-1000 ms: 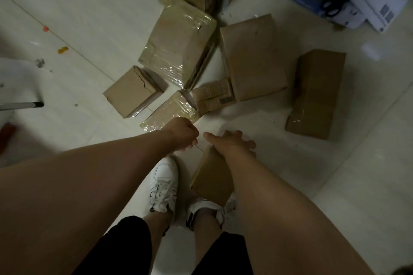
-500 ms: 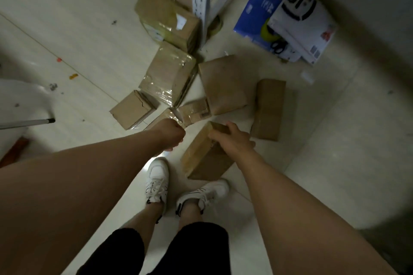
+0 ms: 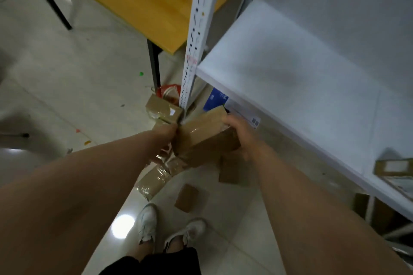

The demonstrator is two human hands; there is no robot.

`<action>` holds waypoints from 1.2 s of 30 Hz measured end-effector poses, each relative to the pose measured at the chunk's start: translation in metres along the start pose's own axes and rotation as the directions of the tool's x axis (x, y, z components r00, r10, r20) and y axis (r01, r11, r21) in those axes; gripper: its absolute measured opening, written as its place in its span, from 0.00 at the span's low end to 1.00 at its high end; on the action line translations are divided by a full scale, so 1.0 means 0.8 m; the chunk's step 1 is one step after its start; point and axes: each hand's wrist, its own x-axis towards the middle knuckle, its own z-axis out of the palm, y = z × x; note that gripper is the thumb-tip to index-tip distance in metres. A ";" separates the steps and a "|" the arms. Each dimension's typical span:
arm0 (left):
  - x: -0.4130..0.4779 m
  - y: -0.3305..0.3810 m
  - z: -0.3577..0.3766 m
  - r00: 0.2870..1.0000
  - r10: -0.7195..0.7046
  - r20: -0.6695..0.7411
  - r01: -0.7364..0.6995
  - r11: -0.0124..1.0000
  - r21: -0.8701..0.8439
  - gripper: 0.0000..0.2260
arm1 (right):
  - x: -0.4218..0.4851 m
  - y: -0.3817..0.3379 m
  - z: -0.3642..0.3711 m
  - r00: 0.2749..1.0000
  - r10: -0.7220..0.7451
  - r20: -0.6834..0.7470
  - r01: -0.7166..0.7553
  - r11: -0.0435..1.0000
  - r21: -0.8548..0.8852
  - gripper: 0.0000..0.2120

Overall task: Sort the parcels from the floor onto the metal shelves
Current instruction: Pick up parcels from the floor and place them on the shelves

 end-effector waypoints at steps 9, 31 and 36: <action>-0.149 0.069 -0.046 0.890 0.140 0.434 0.120 0.846 -0.519 0.24 | -0.161 -0.138 -0.017 0.994 -0.112 0.012 0.109 0.986 0.128 0.19; -0.388 0.219 -0.062 0.561 0.673 0.482 -0.643 0.721 -0.258 0.26 | -0.330 -0.290 -0.118 0.849 -0.528 -0.025 0.528 0.844 0.092 0.28; -0.429 0.241 -0.058 0.488 0.717 0.498 -0.800 0.596 -0.073 0.18 | -0.374 -0.312 -0.132 0.849 -0.524 0.062 0.522 0.851 0.052 0.20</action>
